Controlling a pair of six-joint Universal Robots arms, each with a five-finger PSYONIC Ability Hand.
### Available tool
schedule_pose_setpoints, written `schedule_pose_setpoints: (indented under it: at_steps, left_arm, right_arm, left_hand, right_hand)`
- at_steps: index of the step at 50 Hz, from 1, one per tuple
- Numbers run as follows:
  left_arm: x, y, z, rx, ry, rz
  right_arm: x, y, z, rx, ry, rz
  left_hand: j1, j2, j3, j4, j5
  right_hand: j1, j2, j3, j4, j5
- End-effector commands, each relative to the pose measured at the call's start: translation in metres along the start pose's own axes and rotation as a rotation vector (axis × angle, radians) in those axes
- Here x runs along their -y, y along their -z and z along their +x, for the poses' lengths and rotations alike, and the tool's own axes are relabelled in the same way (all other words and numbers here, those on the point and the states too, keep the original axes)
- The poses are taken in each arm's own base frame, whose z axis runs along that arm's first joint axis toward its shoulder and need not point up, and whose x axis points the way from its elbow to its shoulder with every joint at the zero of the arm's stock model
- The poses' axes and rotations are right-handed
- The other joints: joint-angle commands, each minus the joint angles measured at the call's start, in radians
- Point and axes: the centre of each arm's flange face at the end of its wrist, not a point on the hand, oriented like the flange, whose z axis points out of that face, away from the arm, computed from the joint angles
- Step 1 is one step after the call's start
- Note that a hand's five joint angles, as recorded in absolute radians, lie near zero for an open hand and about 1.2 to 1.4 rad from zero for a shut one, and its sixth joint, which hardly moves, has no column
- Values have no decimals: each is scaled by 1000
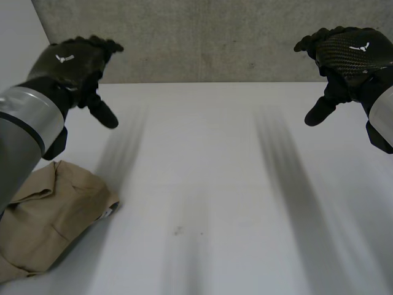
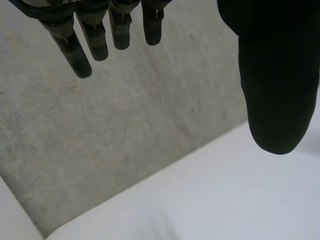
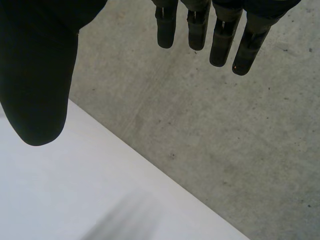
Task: Fold the shorts.
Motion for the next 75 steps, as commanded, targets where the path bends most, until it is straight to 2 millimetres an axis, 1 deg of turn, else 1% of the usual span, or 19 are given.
schedule_pose_setpoints:
  at_steps: [1,6,16,20,31,35,36,42,48,49,52,53,57,59,60,63,70,72,75]
  left_arm:
    - [-33,-2,5,-36,-317,-118]
    - [-72,-5,14,-104,-539,-234]
    - [-145,-18,4,-147,-525,-472]
    - [-161,-23,-3,-140,-521,-523]
    - [-172,-25,-4,-152,-529,-558]
    - [-174,-29,-4,-150,-531,-561]
    - [-172,-31,-5,-139,-535,-551]
    - [-138,-50,-3,-97,-552,-413]
    - [-42,-82,22,40,-539,-13]
    - [-9,-87,26,109,-520,118]
    - [38,-91,27,215,-479,307]
    - [68,-89,28,269,-445,427]
    - [114,-78,36,322,-386,625]
    - [122,-74,37,332,-373,661]
    - [142,-61,43,347,-337,754]
    - [143,-56,47,340,-329,766]
    - [92,-47,82,200,-356,667]
    - [61,-40,100,125,-371,593]
    - [34,-32,114,60,-379,529]
  right_arm:
    - [-8,-2,-2,7,25,-27]
    - [-13,-5,-3,9,39,-40]
    - [-22,-11,-5,17,45,-61]
    - [-22,-11,-5,16,54,-58]
    - [-24,-13,-5,15,60,-65]
    - [-25,-13,-5,16,70,-66]
    - [-24,-13,-5,16,74,-65]
    - [-24,-13,-5,16,81,-63]
    - [-23,-14,-4,12,84,-56]
    - [-23,-14,-3,10,84,-55]
    - [-23,-15,0,2,83,-55]
    - [-22,-15,0,1,84,-53]
    - [-20,-15,1,-5,85,-43]
    - [-18,-15,2,-7,85,-37]
    - [-18,-14,2,-8,85,-35]
    - [-16,-14,2,-9,86,-31]
    - [-15,-15,2,-10,85,-26]
    - [-15,-15,3,-11,85,-25]
    - [-15,-15,2,-9,85,-26]
  left_hand:
    - [37,33,31,0,-17]
    - [134,130,128,97,80]
    - [187,183,181,150,132]
    - [295,291,289,258,241]
    - [454,450,448,417,400]
    - [1010,1006,1004,973,956]
    - [1227,1222,1221,1189,1172]
    - [1229,1225,1223,1192,1174]
    - [1229,1225,1223,1192,1174]
    - [1229,1225,1223,1192,1174]
    - [1229,1225,1223,1192,1174]
    - [1229,1225,1223,1192,1174]
    - [1229,1225,1223,1192,1174]
    - [1229,1225,1223,1192,1174]
    - [1229,1225,1223,1192,1174]
    - [1229,1225,1223,1192,1174]
    - [1229,1225,1223,1192,1174]
    - [1229,1225,1223,1192,1174]
    - [1229,1225,1223,1192,1174]
  right_hand:
    - [-8,-44,-40,-59,-54]
    - [-8,-44,-40,-59,-54]
    - [-8,-44,-40,-59,-54]
    - [-8,-44,-40,-59,-54]
    - [-8,-44,-40,-59,-54]
    - [-8,-44,-40,-59,-54]
    - [-8,-44,-40,-59,-54]
    - [-8,-44,-40,-59,-54]
    - [-8,-44,-40,-59,-54]
    - [-8,-44,-40,-59,-54]
    - [-8,-44,-40,-59,-54]
    - [-8,-44,-40,-59,-54]
    - [-8,-44,-40,-59,-54]
    - [-8,-44,-40,-59,-54]
    - [-8,-44,-40,-59,-54]
    - [-8,-44,-40,-59,-54]
    - [-8,-44,-40,-59,-54]
    - [-8,-44,-40,-59,-54]
    - [-8,-44,-40,-59,-54]
